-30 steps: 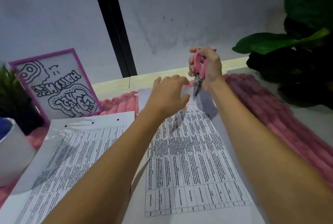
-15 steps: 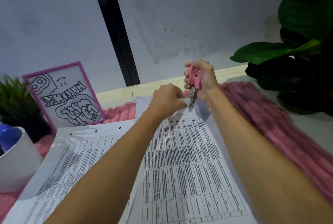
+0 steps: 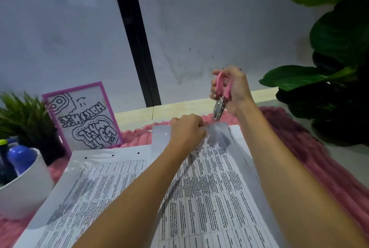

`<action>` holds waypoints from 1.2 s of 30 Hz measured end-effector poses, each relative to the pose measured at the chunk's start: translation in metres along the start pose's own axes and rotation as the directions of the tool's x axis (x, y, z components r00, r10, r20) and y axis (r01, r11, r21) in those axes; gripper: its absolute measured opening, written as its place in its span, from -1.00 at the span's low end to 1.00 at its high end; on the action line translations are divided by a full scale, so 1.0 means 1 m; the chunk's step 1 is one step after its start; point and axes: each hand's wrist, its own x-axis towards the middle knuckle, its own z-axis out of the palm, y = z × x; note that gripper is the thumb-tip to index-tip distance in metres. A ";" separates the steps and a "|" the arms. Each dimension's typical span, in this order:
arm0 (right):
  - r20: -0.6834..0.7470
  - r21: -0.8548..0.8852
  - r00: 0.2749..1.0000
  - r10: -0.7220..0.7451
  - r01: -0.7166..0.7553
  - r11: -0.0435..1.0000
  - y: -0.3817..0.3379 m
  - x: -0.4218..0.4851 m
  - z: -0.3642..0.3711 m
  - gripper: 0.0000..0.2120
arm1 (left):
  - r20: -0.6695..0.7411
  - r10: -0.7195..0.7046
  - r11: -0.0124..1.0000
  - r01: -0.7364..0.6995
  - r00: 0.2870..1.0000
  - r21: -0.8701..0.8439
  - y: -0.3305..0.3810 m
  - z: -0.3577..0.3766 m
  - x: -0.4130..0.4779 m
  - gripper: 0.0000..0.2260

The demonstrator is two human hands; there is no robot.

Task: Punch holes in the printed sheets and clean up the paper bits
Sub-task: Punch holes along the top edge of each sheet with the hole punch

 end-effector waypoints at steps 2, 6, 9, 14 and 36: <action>-0.019 -0.372 1.000 -0.005 -0.003 0.928 -0.014 0.005 -0.009 -0.69 | 0.022 -0.011 0.994 0.013 1.000 -0.111 -0.005 -0.002 0.002 -0.90; -0.012 -0.933 0.862 0.506 -0.192 0.305 -0.028 0.002 -0.042 -0.32 | -0.005 0.047 0.959 -0.046 0.999 -0.279 -0.002 -0.018 0.011 -0.93; -0.033 -0.933 0.737 0.675 -0.264 0.243 -0.029 -0.007 -0.051 -0.44 | -0.054 0.131 0.941 -0.141 0.990 -0.309 0.006 -0.028 0.007 -0.95; 0.016 -0.894 0.955 0.298 -0.120 0.432 -0.048 -0.029 -0.031 -0.80 | -0.421 -0.036 0.979 -0.052 0.906 -0.196 -0.007 -0.048 -0.031 -0.20; 0.010 -0.940 0.904 -0.428 0.154 0.304 -0.185 -0.102 0.102 -0.82 | -0.051 -0.382 0.579 0.195 0.923 -0.792 -0.026 -0.124 -0.188 -0.59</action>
